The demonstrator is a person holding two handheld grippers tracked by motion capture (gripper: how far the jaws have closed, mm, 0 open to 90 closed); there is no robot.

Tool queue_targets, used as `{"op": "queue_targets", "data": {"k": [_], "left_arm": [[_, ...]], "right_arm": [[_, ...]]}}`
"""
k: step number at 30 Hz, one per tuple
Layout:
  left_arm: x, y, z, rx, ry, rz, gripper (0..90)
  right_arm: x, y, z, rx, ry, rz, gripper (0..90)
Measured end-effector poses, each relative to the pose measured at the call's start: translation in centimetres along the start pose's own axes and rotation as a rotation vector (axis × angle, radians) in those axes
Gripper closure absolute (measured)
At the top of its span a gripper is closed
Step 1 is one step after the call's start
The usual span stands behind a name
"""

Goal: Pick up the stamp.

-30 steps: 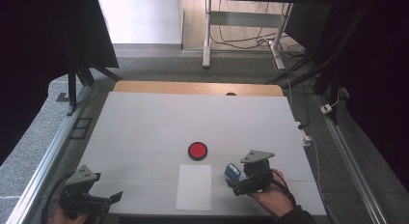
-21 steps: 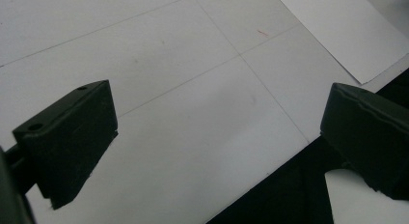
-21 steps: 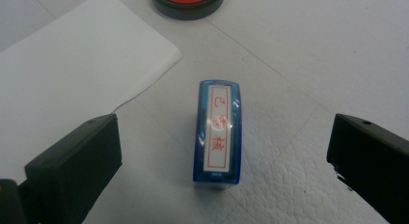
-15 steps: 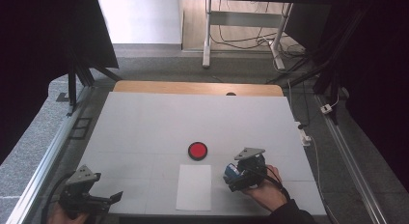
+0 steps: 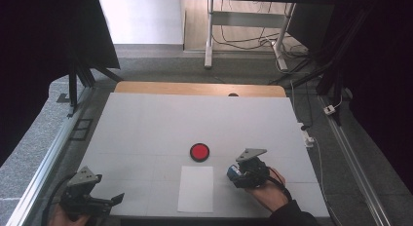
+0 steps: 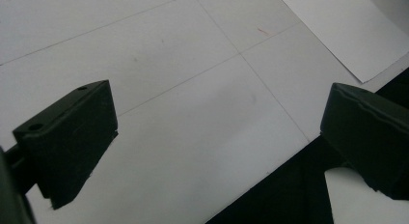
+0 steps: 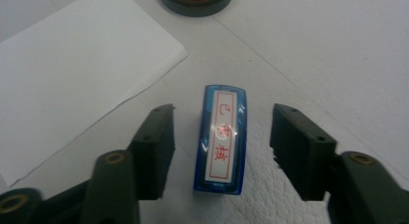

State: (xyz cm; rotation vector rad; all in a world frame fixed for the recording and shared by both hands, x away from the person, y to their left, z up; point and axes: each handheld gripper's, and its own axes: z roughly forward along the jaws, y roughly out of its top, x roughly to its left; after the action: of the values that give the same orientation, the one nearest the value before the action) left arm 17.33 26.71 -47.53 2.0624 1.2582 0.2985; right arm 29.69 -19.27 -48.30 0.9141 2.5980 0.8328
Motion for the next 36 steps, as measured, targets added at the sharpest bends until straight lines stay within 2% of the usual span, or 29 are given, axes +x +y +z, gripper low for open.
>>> {"op": "queue_targets", "data": {"k": [6,10,19,28,36], "left_arm": [[0.0,0.0,0.01,0.0,0.0,0.0,0.0],[0.02,0.0,0.01,0.001,-0.003,0.0,0.0],[0.04,0.0,0.01,0.001,-0.004,0.001,0.0],[-0.02,-0.01,0.01,0.0,-0.002,0.001,0.0],[-0.04,0.0,0.03,0.002,-0.004,0.004,0.0]], "right_arm": [[0.02,0.1,-0.01,0.002,0.009,-0.01,54.2],[0.02,0.15,-0.1,-0.001,0.009,-0.007,57.0],[0.03,0.17,-0.07,0.015,0.015,0.01,70.0],[0.15,0.23,-0.11,0.015,0.017,0.021,70.6],[0.0,0.22,-0.5,-0.004,0.026,0.01,70.6]]}}
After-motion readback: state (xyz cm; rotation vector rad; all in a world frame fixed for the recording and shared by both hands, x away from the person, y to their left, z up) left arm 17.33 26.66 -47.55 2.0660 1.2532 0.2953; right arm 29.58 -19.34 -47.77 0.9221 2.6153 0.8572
